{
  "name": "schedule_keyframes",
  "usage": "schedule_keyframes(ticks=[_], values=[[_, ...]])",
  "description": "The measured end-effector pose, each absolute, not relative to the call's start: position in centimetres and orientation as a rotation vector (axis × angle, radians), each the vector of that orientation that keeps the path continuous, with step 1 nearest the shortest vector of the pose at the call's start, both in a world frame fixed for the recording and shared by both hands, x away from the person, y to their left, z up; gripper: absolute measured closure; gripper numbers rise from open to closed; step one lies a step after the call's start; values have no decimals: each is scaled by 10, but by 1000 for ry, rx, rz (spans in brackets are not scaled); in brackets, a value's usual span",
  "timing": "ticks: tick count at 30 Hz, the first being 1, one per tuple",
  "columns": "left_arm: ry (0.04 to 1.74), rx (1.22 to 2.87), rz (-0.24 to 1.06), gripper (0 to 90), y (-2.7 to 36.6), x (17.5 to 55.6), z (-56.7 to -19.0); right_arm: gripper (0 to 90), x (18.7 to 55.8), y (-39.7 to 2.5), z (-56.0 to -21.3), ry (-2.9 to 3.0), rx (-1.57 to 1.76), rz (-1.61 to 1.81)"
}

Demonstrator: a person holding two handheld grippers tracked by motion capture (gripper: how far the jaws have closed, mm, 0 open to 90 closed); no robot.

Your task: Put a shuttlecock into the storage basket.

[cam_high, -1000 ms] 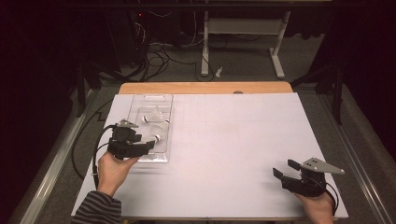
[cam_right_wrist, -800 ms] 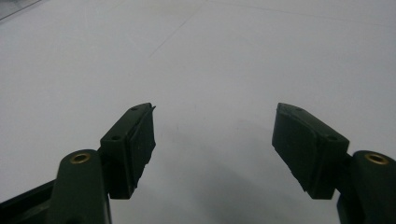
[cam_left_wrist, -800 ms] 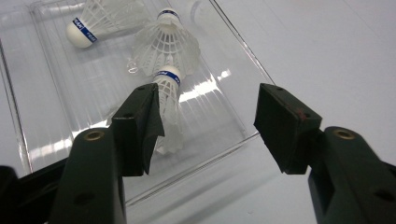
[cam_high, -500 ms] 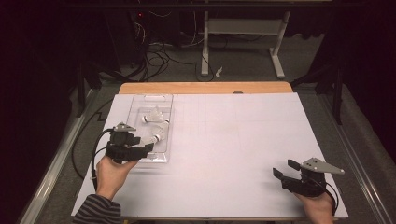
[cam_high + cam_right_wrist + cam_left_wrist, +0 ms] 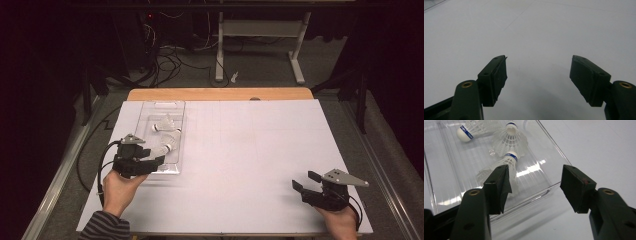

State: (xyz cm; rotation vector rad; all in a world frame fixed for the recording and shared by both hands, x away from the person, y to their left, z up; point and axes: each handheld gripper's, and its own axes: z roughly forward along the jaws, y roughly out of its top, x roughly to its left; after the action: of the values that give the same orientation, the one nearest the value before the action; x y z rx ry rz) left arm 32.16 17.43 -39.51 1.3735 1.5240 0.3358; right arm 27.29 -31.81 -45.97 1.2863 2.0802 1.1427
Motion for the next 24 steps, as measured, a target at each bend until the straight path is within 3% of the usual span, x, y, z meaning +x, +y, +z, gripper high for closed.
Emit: schedule_keyframes(ticks=[24], values=[[1511, 1318, 335, 408, 184, 309, -402, 306, 273, -318, -460, 2079, 1288, 1142]])
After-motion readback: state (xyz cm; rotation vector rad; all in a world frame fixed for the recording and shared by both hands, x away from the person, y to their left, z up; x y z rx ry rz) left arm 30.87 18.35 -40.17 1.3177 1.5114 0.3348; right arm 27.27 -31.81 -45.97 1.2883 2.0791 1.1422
